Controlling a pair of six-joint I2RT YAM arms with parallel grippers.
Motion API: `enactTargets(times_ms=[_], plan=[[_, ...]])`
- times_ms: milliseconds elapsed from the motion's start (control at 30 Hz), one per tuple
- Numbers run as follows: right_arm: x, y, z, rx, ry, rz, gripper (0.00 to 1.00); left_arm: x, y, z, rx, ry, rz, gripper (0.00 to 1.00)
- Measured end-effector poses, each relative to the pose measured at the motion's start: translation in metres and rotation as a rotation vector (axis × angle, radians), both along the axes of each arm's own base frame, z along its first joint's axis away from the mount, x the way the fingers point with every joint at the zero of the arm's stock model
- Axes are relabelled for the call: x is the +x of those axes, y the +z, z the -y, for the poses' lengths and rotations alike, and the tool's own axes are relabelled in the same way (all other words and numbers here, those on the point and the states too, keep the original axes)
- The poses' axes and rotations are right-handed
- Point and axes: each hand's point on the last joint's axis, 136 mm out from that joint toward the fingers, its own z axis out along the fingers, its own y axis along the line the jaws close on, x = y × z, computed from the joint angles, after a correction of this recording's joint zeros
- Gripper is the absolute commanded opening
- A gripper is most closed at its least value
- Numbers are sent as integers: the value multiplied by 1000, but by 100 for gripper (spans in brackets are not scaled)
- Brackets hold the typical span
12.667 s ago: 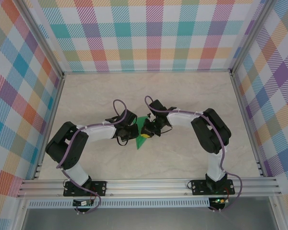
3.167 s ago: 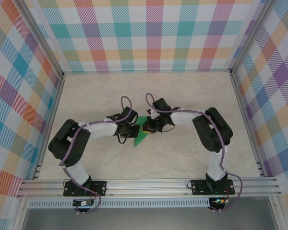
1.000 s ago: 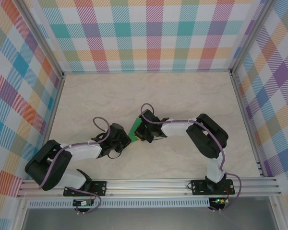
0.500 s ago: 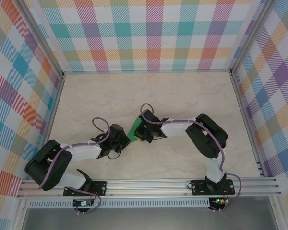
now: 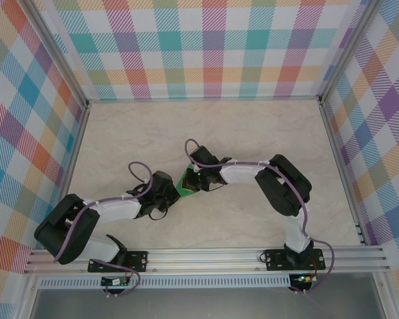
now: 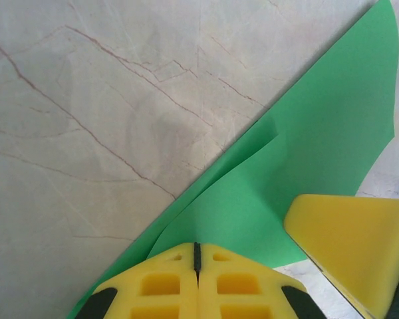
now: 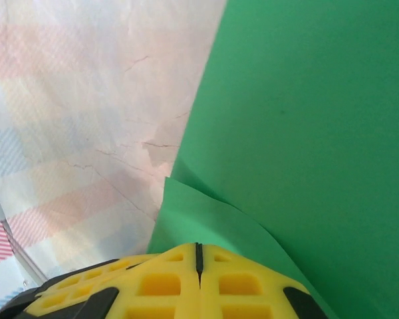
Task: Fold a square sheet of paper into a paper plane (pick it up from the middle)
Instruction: Third fold the triangle at the center of the table.
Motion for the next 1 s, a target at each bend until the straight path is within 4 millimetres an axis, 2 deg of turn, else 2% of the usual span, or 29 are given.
enactTargets(times_ms=[267,833,1000], plan=[[-4,-12,8,1,77,12,0,0,0,0,13,-8,-8,0],[-2,-14,13,56,78,48,0,10,8,7,53,-97,56,0],[-2,-15,14,64,58,38,0,9,0,6,47,-103,77,0]])
